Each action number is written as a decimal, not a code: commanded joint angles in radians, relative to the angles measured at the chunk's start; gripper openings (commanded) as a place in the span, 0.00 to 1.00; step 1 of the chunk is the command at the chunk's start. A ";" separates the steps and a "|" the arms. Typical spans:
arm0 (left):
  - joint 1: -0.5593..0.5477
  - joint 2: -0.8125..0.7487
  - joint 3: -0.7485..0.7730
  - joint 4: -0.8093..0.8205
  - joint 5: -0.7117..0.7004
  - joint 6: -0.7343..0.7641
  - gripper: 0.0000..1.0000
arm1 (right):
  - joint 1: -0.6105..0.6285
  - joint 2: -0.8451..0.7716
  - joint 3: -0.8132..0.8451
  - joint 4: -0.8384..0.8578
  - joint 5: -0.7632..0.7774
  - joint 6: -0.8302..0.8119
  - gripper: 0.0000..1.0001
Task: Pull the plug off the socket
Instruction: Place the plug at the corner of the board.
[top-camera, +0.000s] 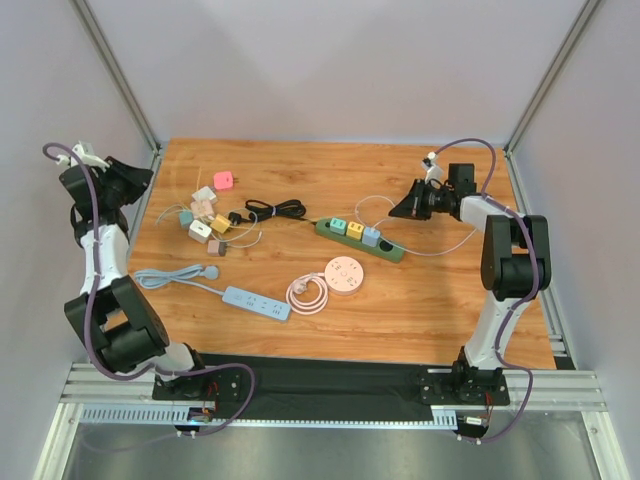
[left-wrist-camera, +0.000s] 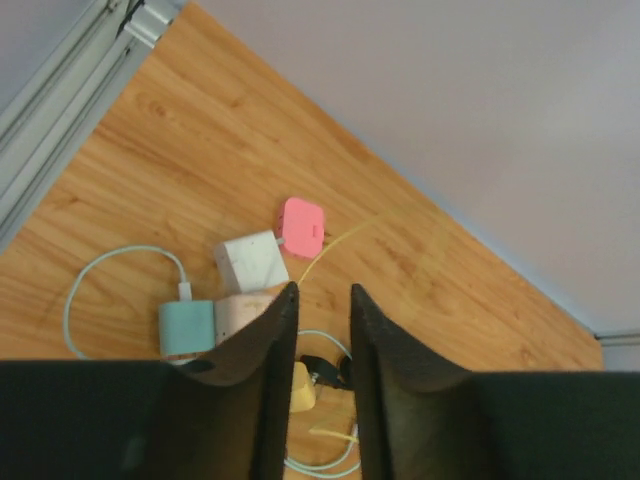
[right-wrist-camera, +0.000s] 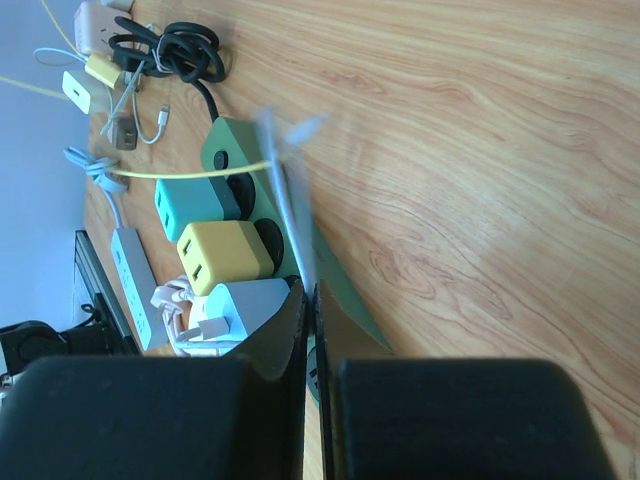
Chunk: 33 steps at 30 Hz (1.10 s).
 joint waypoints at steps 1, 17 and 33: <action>-0.006 0.017 0.001 0.002 -0.019 0.033 0.37 | 0.004 -0.022 0.025 -0.001 -0.021 -0.032 0.00; -0.341 -0.004 0.083 0.015 0.395 0.415 0.75 | 0.076 -0.019 0.062 -0.062 -0.034 -0.096 0.00; -0.949 0.309 0.298 -0.559 -0.050 1.215 0.77 | 0.078 -0.004 0.074 -0.083 -0.050 -0.107 0.00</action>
